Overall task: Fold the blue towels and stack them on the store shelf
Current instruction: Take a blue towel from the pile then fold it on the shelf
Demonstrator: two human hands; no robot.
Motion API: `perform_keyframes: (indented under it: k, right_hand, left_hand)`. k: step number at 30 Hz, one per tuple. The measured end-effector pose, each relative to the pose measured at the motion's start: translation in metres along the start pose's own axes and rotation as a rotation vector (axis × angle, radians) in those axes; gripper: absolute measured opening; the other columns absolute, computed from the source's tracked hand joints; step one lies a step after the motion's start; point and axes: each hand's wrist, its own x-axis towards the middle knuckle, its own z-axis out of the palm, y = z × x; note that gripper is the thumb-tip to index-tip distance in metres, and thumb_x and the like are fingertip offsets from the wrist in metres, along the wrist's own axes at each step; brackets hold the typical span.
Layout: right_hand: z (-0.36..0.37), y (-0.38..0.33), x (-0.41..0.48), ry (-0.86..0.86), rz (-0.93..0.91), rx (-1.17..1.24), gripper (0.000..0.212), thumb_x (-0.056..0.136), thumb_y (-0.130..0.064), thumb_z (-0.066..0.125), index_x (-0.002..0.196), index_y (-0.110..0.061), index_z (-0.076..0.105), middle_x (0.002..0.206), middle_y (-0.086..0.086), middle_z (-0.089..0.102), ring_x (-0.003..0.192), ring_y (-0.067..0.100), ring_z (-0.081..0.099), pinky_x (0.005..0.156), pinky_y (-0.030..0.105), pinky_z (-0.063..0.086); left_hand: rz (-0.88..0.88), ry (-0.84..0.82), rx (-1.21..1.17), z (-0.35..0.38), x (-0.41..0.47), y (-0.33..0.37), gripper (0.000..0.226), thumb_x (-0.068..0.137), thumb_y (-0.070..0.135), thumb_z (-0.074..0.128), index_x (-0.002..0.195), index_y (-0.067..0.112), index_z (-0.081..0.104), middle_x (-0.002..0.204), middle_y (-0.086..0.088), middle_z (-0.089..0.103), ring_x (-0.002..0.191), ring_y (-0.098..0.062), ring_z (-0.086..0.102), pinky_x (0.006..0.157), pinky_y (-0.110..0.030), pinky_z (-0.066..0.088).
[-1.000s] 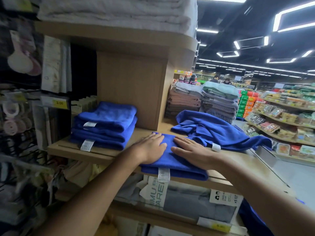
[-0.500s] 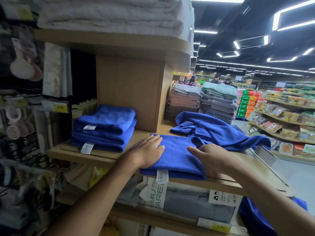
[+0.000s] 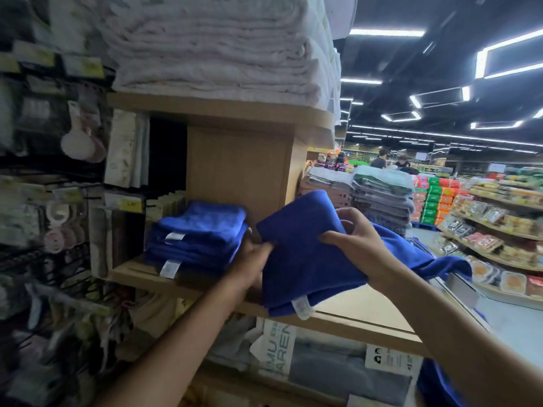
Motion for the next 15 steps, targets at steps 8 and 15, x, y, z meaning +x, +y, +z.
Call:
perform_keyframes:
  k: [8, 15]
  right_hand:
    - [0.000, -0.064, 0.028, -0.055, -0.071, 0.171, 0.024, 0.082, -0.011, 0.078, 0.102, -0.023, 0.071, 0.089, -0.001, 0.079, 0.078, 0.014, 0.076, 0.062, 0.025, 0.058]
    - [0.073, -0.074, 0.080, -0.250, 0.188, 0.493, 0.005, 0.093, -0.004, 0.065, 0.091, -0.009, 0.066, 0.079, 0.010, 0.069, 0.065, 0.020, 0.068, 0.057, 0.029, 0.058]
  left_hand:
    - [-0.286, -0.209, -0.283, -0.043, 0.003, 0.057, 0.034, 0.087, 0.039, 0.072, 0.113, 0.018, 0.073, 0.111, -0.005, 0.076, 0.086, -0.019, 0.076, 0.061, -0.033, 0.059]
    - [-0.029, 0.115, 0.080, -0.111, 0.071, 0.137, 0.011, 0.094, 0.021, 0.067, 0.087, 0.012, 0.068, 0.070, -0.004, 0.074, 0.051, -0.011, 0.069, 0.043, -0.018, 0.049]
